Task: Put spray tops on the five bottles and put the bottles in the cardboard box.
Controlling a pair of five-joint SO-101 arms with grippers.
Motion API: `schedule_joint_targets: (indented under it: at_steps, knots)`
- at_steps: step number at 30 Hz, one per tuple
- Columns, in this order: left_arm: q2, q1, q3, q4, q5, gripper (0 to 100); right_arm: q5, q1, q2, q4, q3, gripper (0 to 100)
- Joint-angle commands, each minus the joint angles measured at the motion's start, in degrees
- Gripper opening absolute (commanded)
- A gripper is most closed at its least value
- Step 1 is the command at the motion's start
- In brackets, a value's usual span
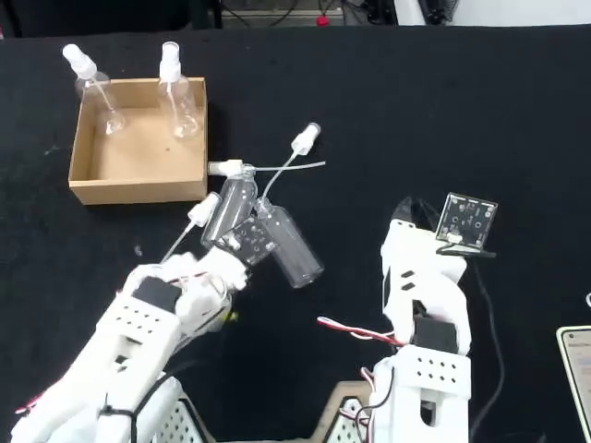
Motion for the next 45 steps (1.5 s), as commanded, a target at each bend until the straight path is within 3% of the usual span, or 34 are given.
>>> schedule_joint_targets:
  at_steps: [1, 15, 22, 30, 40, 45]
  knots:
    - [-1.9, 0.2, -0.1, 2.7, 0.6, 28, 0.6, 0.4, 0.5, -1.5, -1.4, 4.2]
    - [-1.6, 0.2, 0.2, 2.6, 0.2, 26, 0.6, 0.4, 0.5, -1.5, -1.2, 4.2]
    - [-1.6, 0.2, 0.1, 2.5, 0.5, 19, 0.6, 0.4, 0.5, -1.5, -1.2, 4.2]
    - [-2.2, 0.2, -0.4, 3.3, 0.6, 18, 0.6, 0.4, 0.5, -1.5, -1.2, 4.2]
    - [-12.7, -9.6, -26.0, 28.0, 0.4, 18, 0.6, 0.4, 0.5, -1.5, -1.2, 4.2]
    - [-16.5, -12.4, -27.4, 29.9, 0.5, 18, 0.6, 0.4, 0.5, -1.5, -1.3, 4.2]
